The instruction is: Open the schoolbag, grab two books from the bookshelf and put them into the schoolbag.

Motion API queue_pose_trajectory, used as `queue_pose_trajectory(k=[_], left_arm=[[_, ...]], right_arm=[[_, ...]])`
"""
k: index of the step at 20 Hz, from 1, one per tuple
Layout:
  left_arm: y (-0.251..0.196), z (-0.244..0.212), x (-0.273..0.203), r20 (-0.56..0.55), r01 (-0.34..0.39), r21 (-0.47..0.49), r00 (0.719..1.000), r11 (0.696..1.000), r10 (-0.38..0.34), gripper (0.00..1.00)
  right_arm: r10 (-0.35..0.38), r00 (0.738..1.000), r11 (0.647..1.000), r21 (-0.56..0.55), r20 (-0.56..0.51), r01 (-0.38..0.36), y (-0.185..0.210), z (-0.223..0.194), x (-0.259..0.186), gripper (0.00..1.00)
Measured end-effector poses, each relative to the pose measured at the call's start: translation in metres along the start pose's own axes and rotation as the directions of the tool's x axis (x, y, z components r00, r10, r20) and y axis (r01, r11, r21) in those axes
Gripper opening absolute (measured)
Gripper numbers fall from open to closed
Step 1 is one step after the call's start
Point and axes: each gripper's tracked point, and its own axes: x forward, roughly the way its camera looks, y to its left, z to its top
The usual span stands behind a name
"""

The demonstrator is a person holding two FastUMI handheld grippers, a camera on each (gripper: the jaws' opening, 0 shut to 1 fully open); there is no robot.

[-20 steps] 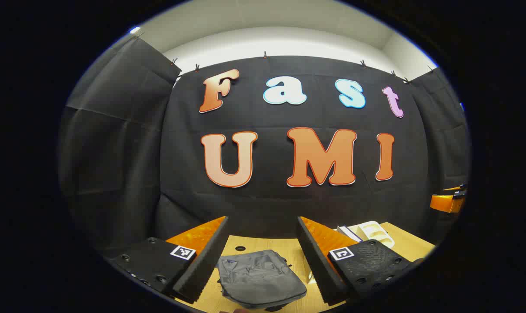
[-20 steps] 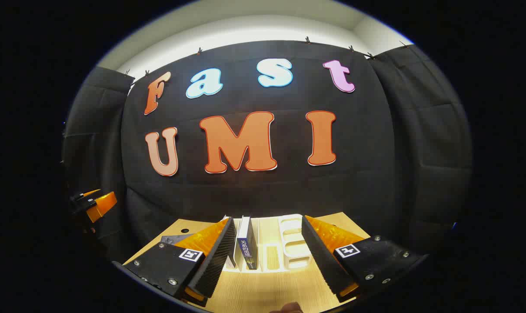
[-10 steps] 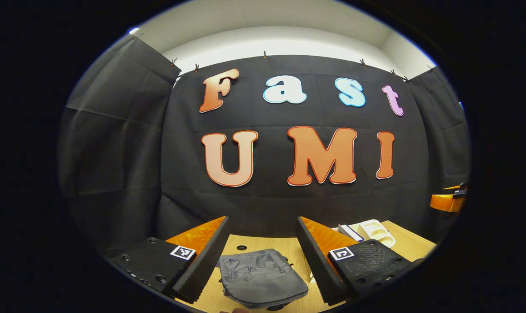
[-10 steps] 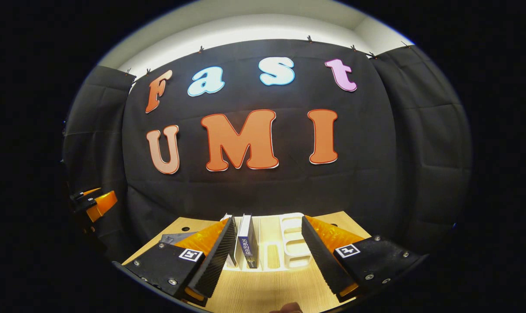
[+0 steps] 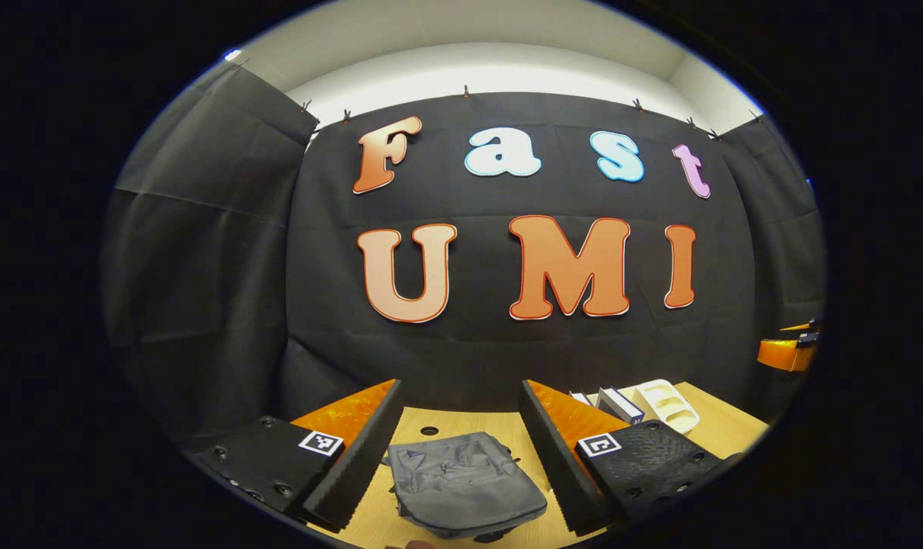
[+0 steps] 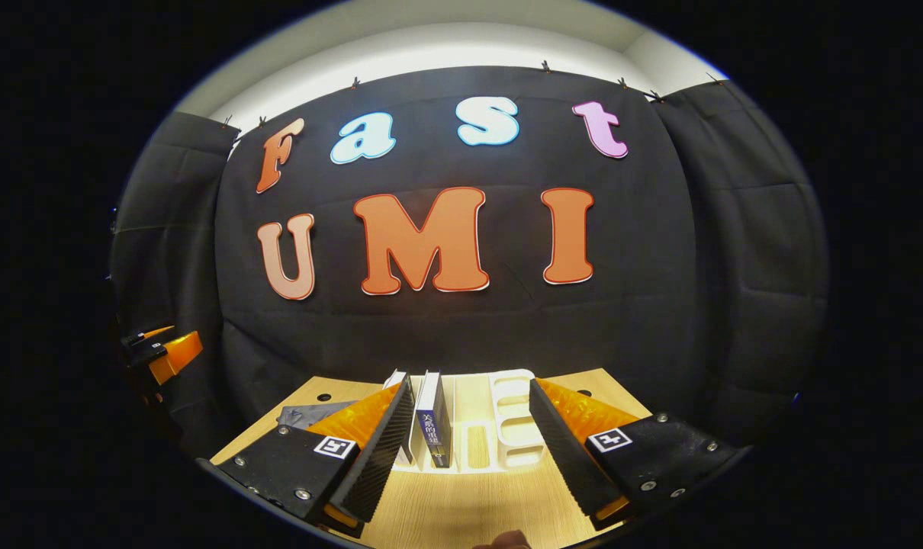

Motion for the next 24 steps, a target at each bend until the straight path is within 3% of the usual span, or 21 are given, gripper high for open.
queue_pose_trajectory(k=[9, 14, 18, 22, 24], left_arm=[[0.017, -0.007, 0.007, -0.009, 0.026, 0.091, 1.000, 0.996, -0.025, 0.96], [0.025, -0.038, 0.008, -0.062, 0.048, 0.241, 0.997, 0.969, -0.034, 0.97], [0.020, -0.088, 0.007, -0.125, 0.110, 0.359, 0.990, 0.927, -0.069, 0.97], [0.016, -0.154, 0.004, -0.231, 0.203, 0.491, 0.968, 0.847, -0.098, 0.97], [0.006, -0.184, -0.001, -0.263, 0.273, 0.508, 0.952, 0.817, -0.155, 0.97]], right_arm=[[-0.032, 0.999, 0.999, 0.007, -0.016, 0.032, 0.010, -0.012, 0.004, 0.95], [-0.051, 0.997, 0.998, 0.023, -0.065, 0.052, 0.015, -0.033, 0.008, 0.95], [-0.063, 0.992, 0.998, 0.022, -0.112, 0.066, 0.021, -0.055, 0.012, 0.95], [-0.099, 0.983, 0.995, -0.001, -0.157, 0.100, 0.020, -0.076, 0.015, 0.95], [-0.101, 0.980, 0.994, 0.014, -0.169, 0.105, 0.025, -0.086, 0.012, 0.95]])
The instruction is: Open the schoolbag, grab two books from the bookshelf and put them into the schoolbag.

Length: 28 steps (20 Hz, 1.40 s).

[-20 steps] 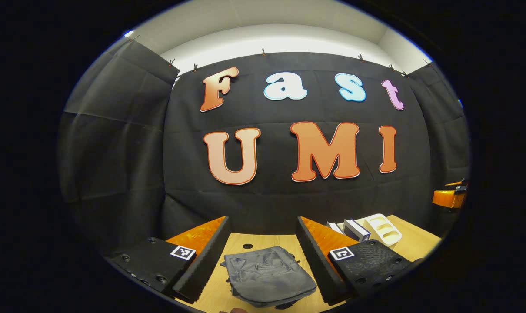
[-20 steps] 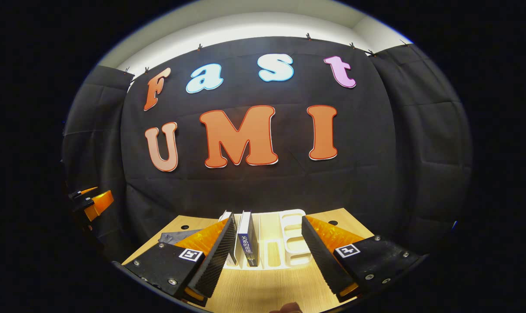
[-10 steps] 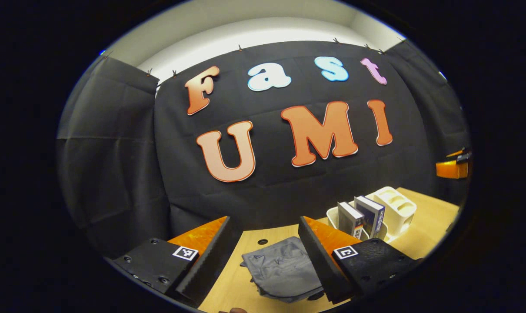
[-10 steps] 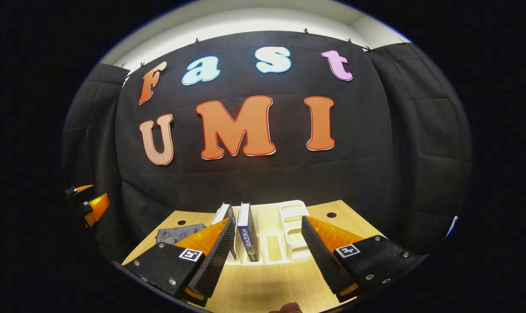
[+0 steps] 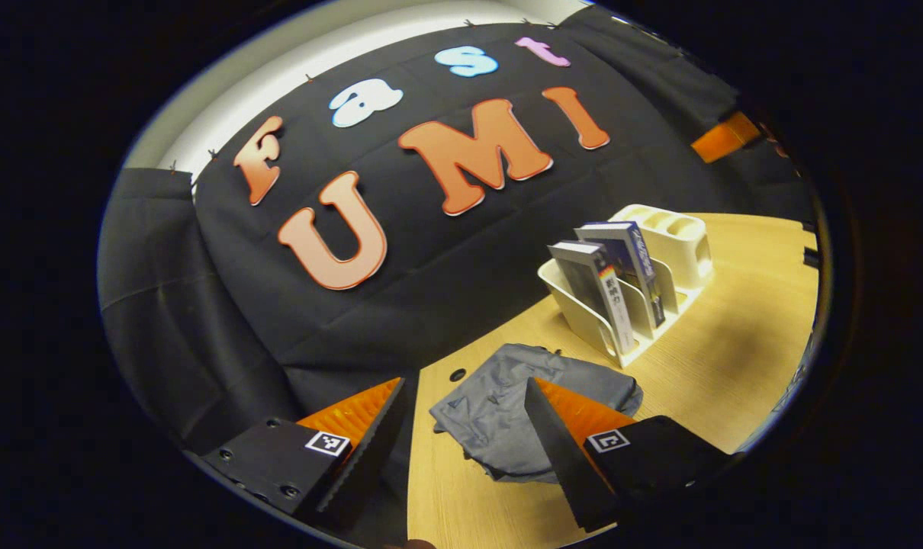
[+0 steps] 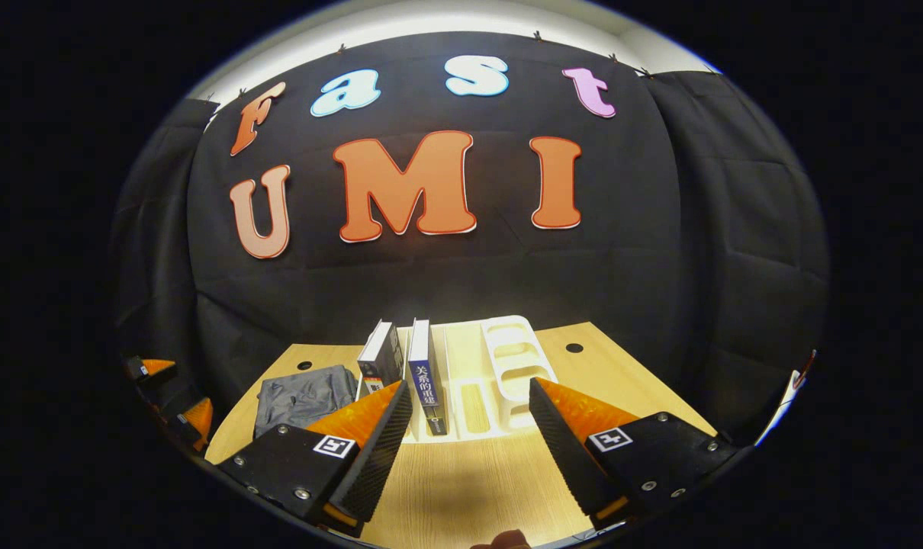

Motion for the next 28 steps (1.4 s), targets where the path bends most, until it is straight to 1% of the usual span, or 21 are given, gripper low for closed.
queue_pose_trajectory(k=[1, 3, 5, 8, 10, 11, 13, 14, 16, 18, 21, 23, 25, 26, 27, 28], left_arm=[[-0.014, -0.016, 0.004, -0.024, 0.035, 0.018, 0.999, 0.999, -0.034, 0.97], [-0.036, -0.048, 0.011, -0.070, 0.081, 0.062, 0.995, 0.995, -0.076, 0.97], [-0.052, -0.069, 0.020, -0.103, 0.131, 0.098, 0.987, 0.987, -0.121, 0.97], [-0.079, -0.093, 0.030, -0.136, 0.213, 0.193, 0.972, 0.958, -0.189, 0.98], [-0.102, -0.106, 0.037, -0.159, 0.272, 0.238, 0.958, 0.932, -0.238, 0.98], [-0.108, -0.112, 0.042, -0.165, 0.287, 0.259, 0.954, 0.922, -0.251, 0.98], [-0.120, -0.122, 0.051, -0.189, 0.313, 0.300, 0.945, 0.901, -0.265, 0.96], [-0.123, -0.124, 0.057, -0.198, 0.314, 0.317, 0.945, 0.895, -0.262, 0.96], [-0.125, -0.122, 0.070, -0.200, 0.313, 0.328, 0.945, 0.892, -0.258, 0.96], [-0.127, -0.126, 0.084, -0.228, 0.321, 0.324, 0.939, 0.890, -0.256, 0.96], [-0.126, -0.127, 0.101, -0.248, 0.316, 0.354, 0.939, 0.880, -0.237, 0.97], [-0.128, -0.129, 0.104, -0.276, 0.336, 0.349, 0.929, 0.875, -0.246, 0.97], [-0.133, -0.131, 0.104, -0.307, 0.358, 0.341, 0.917, 0.869, -0.257, 0.95], [-0.137, -0.134, 0.104, -0.329, 0.375, 0.337, 0.906, 0.864, -0.265, 0.93], [-0.137, -0.137, 0.100, -0.350, 0.379, 0.336, 0.900, 0.862, -0.259, 0.74], [-0.135, -0.136, 0.099, -0.360, 0.372, 0.340, 0.900, 0.863, -0.246, 0.55]], right_arm=[[-0.007, 1.000, 1.000, 0.002, -0.011, 0.007, 0.001, -0.006, 0.001, 0.95], [-0.032, 0.999, 0.999, -0.008, -0.044, 0.031, 0.000, -0.019, 0.000, 0.95], [-0.057, 0.996, 0.998, -0.014, -0.064, 0.056, -0.003, -0.028, -0.001, 0.95], [-0.098, 0.991, 0.995, -0.016, -0.088, 0.097, -0.009, -0.035, -0.002, 0.95], [-0.119, 0.988, 0.993, -0.009, -0.102, 0.119, -0.012, -0.039, -0.003, 0.95], [-0.127, 0.986, 0.992, -0.006, -0.110, 0.127, -0.014, -0.042, -0.004, 0.95], [-0.144, 0.981, 0.989, -0.004, -0.128, 0.145, -0.017, -0.046, -0.006, 0.95], [-0.153, 0.979, 0.988, -0.004, -0.137, 0.154, -0.018, -0.047, -0.008, 0.95], [-0.170, 0.976, 0.985, -0.003, -0.139, 0.171, -0.025, -0.049, -0.014, 0.96], [-0.192, 0.972, 0.981, -0.012, -0.135, 0.192, -0.034, -0.049, -0.019, 0.95], [-0.203, 0.966, 0.979, -0.010, -0.158, 0.204, -0.046, -0.056, -0.021, 0.95], [-0.202, 0.963, 0.979, -0.002, -0.181, 0.205, -0.052, -0.061, -0.020, 0.95], [-0.187, 0.964, 0.981, 0.019, -0.190, 0.194, -0.053, -0.063, -0.019, 0.95], [-0.180, 0.966, 0.982, 0.028, -0.188, 0.188, -0.054, -0.061, -0.018, 0.95], [-0.174, 0.967, 0.983, 0.031, -0.185, 0.183, -0.056, -0.060, -0.016, 0.96], [-0.168, 0.968, 0.984, 0.026, -0.186, 0.176, -0.058, -0.060, -0.014, 0.95]])
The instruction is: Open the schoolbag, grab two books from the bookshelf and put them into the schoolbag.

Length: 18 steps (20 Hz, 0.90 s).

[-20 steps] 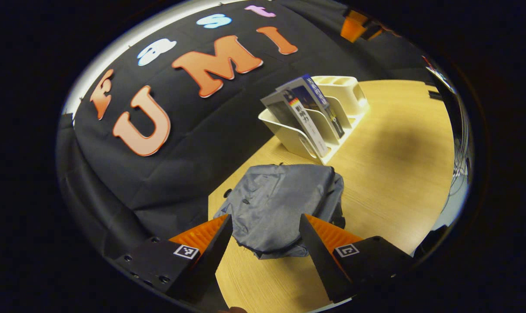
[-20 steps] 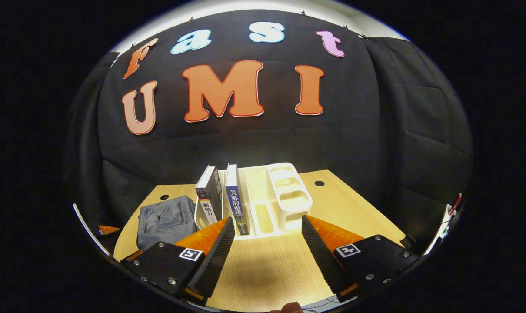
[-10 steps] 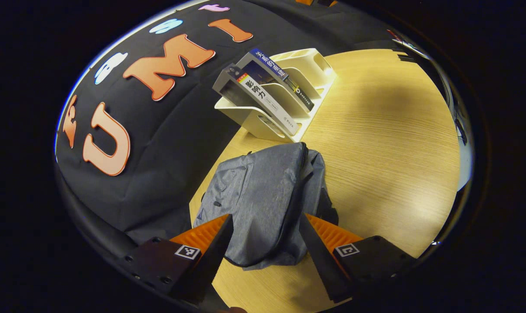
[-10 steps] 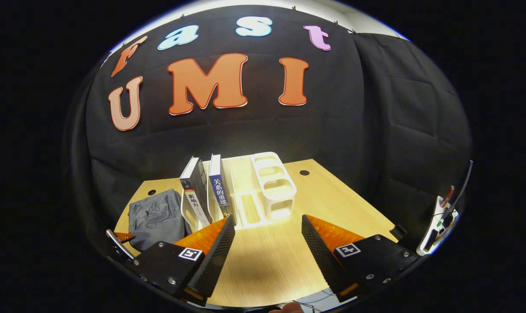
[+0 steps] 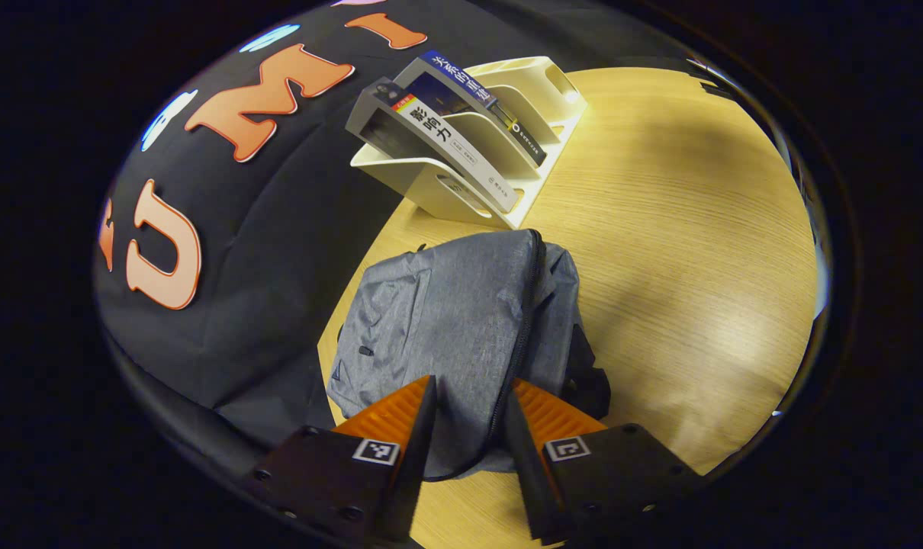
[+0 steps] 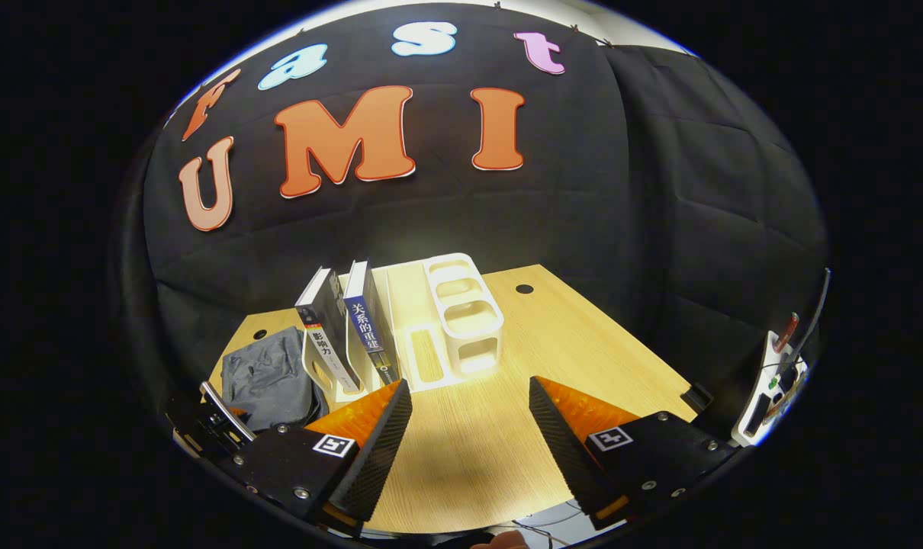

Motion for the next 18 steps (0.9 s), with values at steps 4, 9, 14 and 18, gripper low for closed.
queue_pose_trajectory(k=[4, 9, 14, 18], left_arm=[[0.004, 0.003, -0.001, -0.044, -0.004, -0.006, 0.999, 1.000, 0.004, 0.14], [0.008, 0.010, -0.005, -0.109, 0.076, -0.094, 0.990, 0.993, -0.086, 0.02], [0.045, 0.032, -0.021, -0.126, 0.095, -0.083, 0.987, 0.992, -0.105, 0.02], [0.088, 0.047, -0.029, -0.133, 0.073, -0.075, 0.988, 0.994, -0.083, 0.02]], right_arm=[[0.040, 0.999, 0.999, -0.008, -0.013, -0.040, -0.008, 0.006, 0.011, 0.96], [0.090, 0.996, 0.996, -0.013, -0.017, -0.090, -0.021, 0.015, 0.020, 0.95], [0.144, 0.990, 0.989, -0.016, -0.008, -0.144, -0.030, 0.024, 0.021, 0.95], [0.171, 0.985, 0.985, -0.002, -0.023, -0.171, -0.033, 0.020, 0.028, 0.96]])
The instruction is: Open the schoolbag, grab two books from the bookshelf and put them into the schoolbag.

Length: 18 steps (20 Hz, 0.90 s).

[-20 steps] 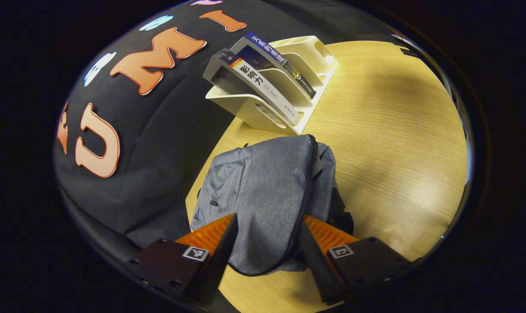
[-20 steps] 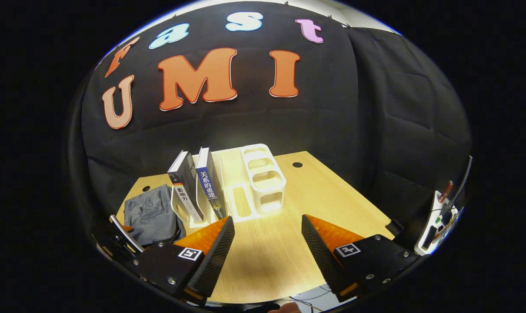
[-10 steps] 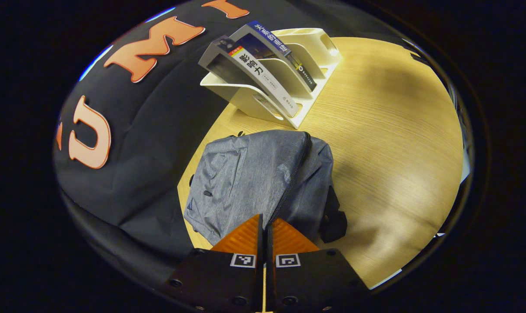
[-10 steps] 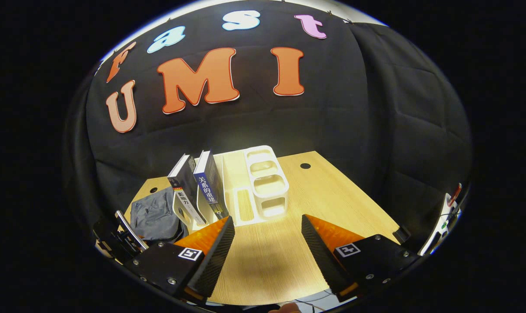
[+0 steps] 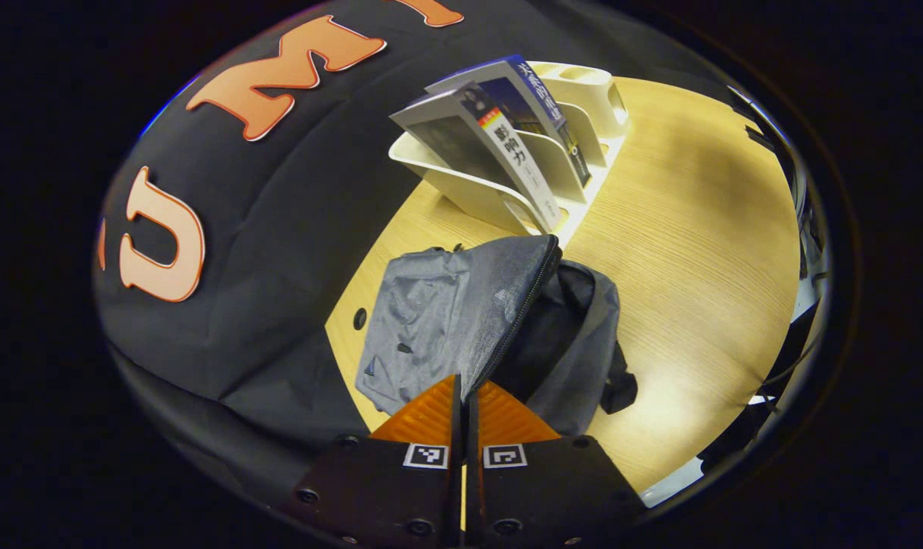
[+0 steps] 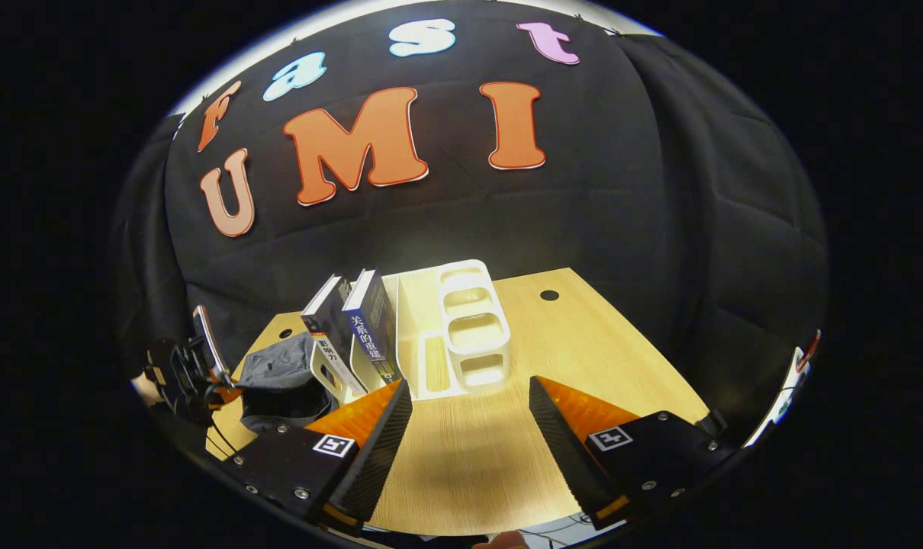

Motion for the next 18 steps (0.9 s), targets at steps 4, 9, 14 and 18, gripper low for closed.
queue_pose_trajectory(k=[4, 9, 14, 18], left_arm=[[0.039, 0.010, -0.011, 0.015, 0.055, -0.031, 0.998, 0.998, -0.055, 0.02], [0.099, 0.023, -0.020, 0.097, 0.177, -0.074, 0.981, 0.981, -0.170, 0.02], [0.146, 0.032, -0.026, 0.169, 0.281, -0.059, 0.948, 0.958, -0.268, 0.02], [0.180, 0.050, -0.022, 0.236, 0.290, -0.031, 0.932, 0.957, -0.275, 0.02]], right_arm=[[-0.051, 0.998, 0.999, 0.016, -0.034, 0.052, 0.004, -0.010, -0.003, 0.96], [-0.150, 0.987, 0.981, 0.117, -0.060, 0.157, 0.036, -0.030, -0.013, 0.96], [-0.216, 0.974, 0.969, 0.106, -0.070, 0.222, 0.082, -0.049, -0.027, 0.96], [-0.159, 0.983, 0.980, 0.108, -0.091, 0.169, 0.128, -0.036, -0.038, 0.96]])
